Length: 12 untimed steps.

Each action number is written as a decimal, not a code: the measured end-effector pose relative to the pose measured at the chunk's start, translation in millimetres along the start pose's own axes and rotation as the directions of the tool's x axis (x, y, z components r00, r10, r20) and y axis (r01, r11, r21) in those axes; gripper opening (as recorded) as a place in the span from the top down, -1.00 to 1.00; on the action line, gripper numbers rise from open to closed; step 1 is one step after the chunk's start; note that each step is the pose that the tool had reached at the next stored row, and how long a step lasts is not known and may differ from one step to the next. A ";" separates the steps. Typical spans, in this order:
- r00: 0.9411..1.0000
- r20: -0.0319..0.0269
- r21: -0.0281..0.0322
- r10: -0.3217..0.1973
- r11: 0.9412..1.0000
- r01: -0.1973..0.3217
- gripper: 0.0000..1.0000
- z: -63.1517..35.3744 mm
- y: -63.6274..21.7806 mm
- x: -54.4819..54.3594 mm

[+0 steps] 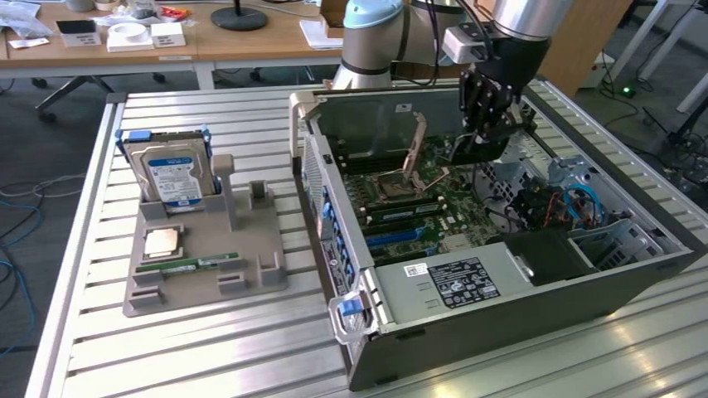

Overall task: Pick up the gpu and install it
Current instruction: 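Insert the gpu into the slot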

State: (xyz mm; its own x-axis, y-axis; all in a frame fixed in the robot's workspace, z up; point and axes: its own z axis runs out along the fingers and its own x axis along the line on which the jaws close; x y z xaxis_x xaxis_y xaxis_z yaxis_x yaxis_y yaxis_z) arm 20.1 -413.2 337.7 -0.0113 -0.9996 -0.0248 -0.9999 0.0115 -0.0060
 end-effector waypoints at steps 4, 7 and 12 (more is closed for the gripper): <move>1.000 0.000 0.000 0.011 1.000 -0.011 0.48 0.0 0.4 1.7; 1.000 0.000 0.000 0.012 1.000 -0.012 0.48 -0.1 2.4 4.1; 1.000 0.000 0.001 0.012 1.000 -0.012 0.48 -0.2 5.9 9.9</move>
State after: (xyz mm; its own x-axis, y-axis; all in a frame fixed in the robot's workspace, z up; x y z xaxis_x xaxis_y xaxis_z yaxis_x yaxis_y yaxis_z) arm 14.2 -423.0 337.7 -0.0234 -0.9994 -0.0250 -0.9997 0.0236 -0.0065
